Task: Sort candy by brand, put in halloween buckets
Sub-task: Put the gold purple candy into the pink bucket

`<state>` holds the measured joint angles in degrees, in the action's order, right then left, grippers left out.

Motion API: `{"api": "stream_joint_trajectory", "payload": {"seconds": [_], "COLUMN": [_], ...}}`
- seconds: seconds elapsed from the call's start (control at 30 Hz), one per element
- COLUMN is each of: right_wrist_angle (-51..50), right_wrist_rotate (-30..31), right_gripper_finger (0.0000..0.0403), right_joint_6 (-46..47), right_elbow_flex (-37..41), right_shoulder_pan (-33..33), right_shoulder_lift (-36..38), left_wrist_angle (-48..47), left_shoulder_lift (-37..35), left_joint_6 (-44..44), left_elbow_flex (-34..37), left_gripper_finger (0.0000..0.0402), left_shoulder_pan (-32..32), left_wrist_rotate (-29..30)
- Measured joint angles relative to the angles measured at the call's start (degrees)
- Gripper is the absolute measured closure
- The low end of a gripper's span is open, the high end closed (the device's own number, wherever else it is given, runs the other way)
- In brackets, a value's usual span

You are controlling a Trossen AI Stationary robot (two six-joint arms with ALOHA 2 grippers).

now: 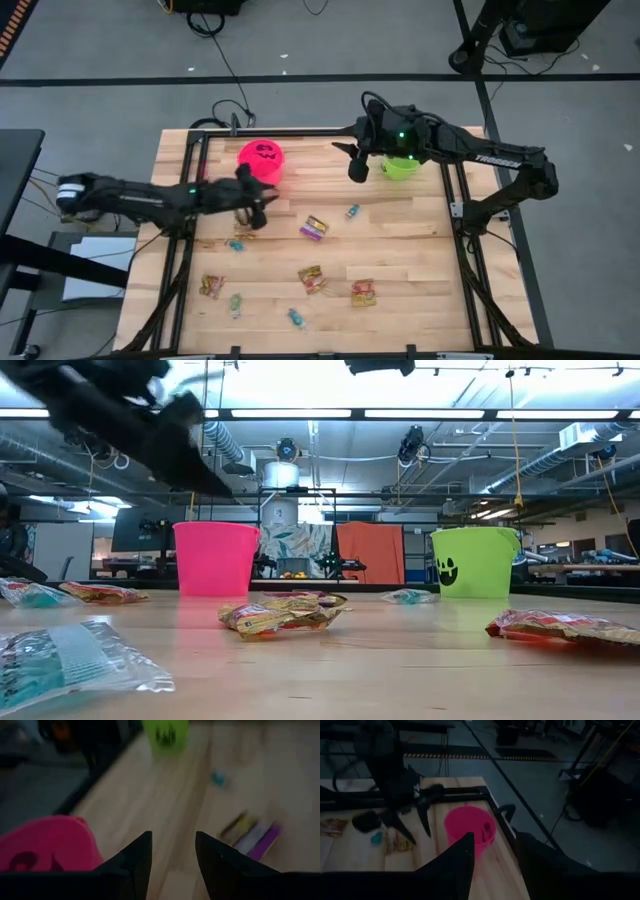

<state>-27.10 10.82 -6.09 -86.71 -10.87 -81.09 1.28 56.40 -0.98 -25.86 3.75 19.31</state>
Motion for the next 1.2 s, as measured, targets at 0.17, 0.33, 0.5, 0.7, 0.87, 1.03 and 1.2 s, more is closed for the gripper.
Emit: {"api": "stream_joint_trajectory", "payload": {"seconds": [0.17,0.33,0.5,0.7,0.87,1.03,1.2], "right_wrist_angle": [-1.6,-5.4,-7.8,-8.9,-9.6,-11.2,-13.5], "right_wrist_rotate": [-0.3,-0.4,-0.4,-0.1,-0.1,-0.3,0.0], "right_gripper_finger": [0.0248,0.0248,0.0247,0.0249,0.0249,0.0249,0.0249], "right_joint_6": [-0.5,-1.1,-1.7,-2.6,-2.6,-1.4,-0.6], "right_elbow_flex": [-0.3,-0.3,-0.3,-0.3,-0.3,-0.3,-0.3], "right_shoulder_pan": [0.0,0.0,0.0,0.0,0.0,0.1,0.9], "right_shoulder_lift": [0.0,0.0,1.0,3.8,6.5,8.2,8.3], "left_wrist_angle": [-3.6,-1.1,-0.9,-1.9,-3.8,-3.1,2.1], "left_shoulder_lift": [15.2,26.0,31.3,32.1,32.1,32.1,32.1], "left_joint_6": [-3.4,-5.1,-6.2,-2.9,-3.3,-6.6,-10.7], "left_elbow_flex": [-6.8,-11.0,-14.8,-18.2,-19.4,-19.4,-19.4], "left_gripper_finger": [0.0244,0.0244,0.0241,0.0205,0.0154,0.0119,0.0117], "left_shoulder_pan": [-0.1,-0.2,-0.9,-1.1,-1.2,-1.3,-1.2], "left_wrist_rotate": [0.3,-1.1,-6.0,-18.1,-24.9,-25.2,-27.3]}}
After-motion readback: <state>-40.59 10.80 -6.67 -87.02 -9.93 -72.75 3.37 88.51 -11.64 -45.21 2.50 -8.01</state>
